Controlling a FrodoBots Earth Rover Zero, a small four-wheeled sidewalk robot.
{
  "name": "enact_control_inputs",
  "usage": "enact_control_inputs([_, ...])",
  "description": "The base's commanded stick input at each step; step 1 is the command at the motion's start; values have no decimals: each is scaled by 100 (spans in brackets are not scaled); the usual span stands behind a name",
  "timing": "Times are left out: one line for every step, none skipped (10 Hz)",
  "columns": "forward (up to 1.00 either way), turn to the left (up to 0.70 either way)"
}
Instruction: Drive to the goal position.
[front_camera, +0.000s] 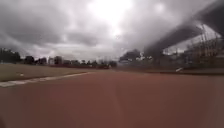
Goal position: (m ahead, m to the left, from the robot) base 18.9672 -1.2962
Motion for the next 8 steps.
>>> enact_control_inputs([100, 0])
enact_control_inputs([100, 0])
enact_control_inputs([100, 0])
enact_control_inputs([100, 0])
enact_control_inputs([100, 0])
enact_control_inputs([100, 0])
enact_control_inputs([100, 0])
enact_control_inputs([100, 0])
